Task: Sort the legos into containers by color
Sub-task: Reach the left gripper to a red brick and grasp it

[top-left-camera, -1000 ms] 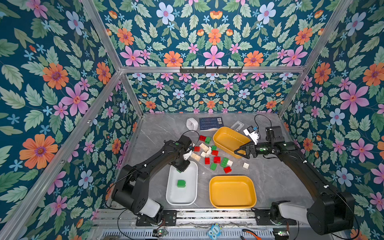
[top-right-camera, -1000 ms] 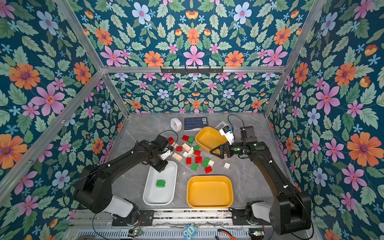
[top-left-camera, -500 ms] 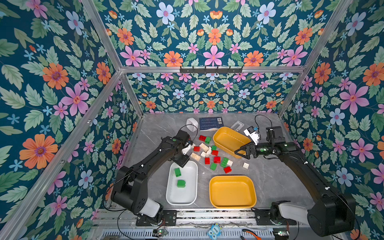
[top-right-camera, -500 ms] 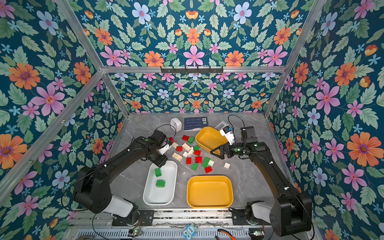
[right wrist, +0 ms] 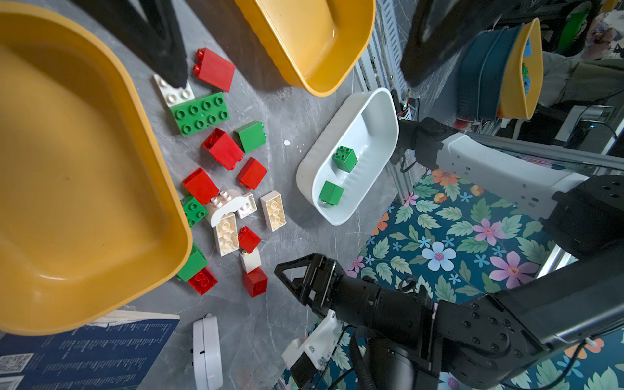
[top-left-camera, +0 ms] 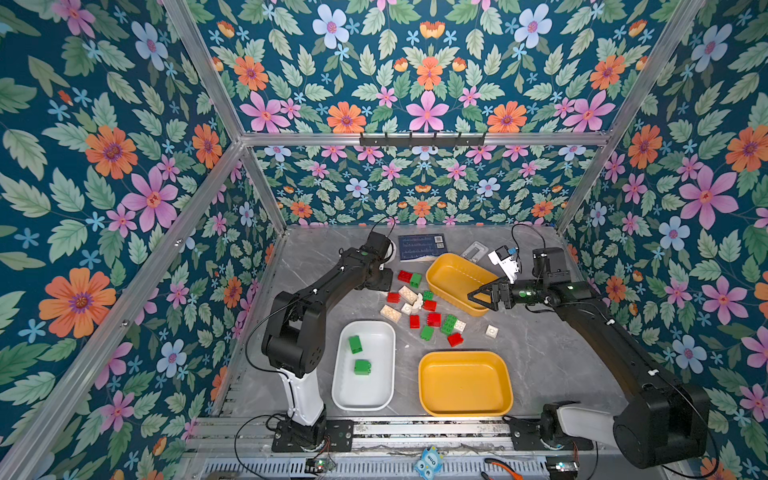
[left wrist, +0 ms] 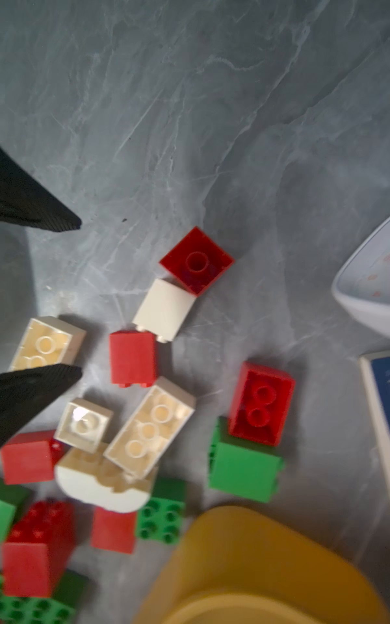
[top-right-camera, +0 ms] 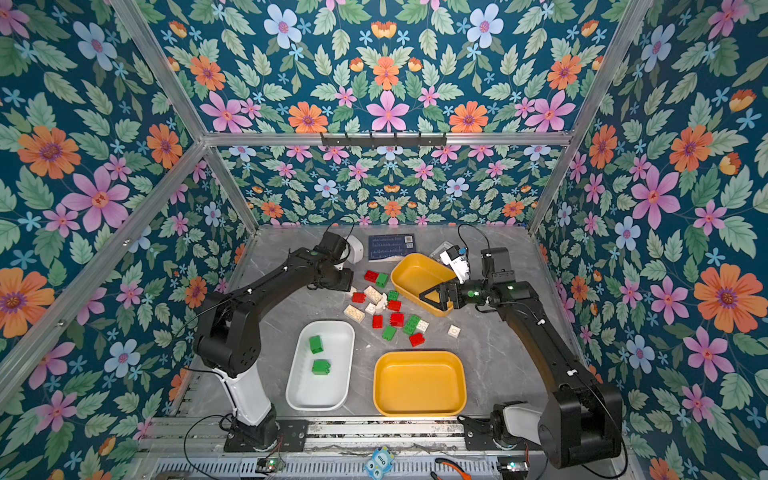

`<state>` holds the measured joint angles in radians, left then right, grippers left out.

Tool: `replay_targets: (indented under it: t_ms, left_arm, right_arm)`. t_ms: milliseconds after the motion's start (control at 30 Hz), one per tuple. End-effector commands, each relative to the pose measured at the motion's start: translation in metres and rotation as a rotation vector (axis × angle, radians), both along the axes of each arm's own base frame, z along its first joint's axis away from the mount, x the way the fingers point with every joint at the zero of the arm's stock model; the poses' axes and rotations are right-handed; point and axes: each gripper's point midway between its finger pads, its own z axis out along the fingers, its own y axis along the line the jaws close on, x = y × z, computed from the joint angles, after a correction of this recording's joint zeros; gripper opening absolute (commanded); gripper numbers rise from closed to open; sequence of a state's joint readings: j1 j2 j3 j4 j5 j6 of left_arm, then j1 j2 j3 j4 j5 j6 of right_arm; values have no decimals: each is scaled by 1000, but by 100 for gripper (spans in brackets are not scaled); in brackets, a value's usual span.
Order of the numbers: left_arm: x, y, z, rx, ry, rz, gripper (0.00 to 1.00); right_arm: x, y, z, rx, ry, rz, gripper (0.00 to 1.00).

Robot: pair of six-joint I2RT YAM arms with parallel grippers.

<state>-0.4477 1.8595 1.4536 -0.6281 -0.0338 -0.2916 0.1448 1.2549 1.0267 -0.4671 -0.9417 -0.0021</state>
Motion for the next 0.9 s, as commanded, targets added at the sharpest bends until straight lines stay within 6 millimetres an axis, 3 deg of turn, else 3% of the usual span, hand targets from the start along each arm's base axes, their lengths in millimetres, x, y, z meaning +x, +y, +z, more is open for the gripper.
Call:
replay_targets:
  t_ms: [0,233,467,733,867]
  left_arm:
    - [31,3,0,-74,-95,253,65]
    - [50,10,-24,-94,-131,434,67]
    - [60,12,-41,-67,-126,460,64]
    - [52,22,-61,2,-87,484,49]
    - [53,23,-59,11,-96,472,32]
  right_arm:
    - [4,1,3,9,-7,-9,99]
    - [4,-1,0,-17,-12,-12,99]
    - [4,-2,-4,-27,-3,-8,99]
    - [4,-2,-6,-33,0,-4,99]
    - [4,-2,-6,-36,-2,-3,99]
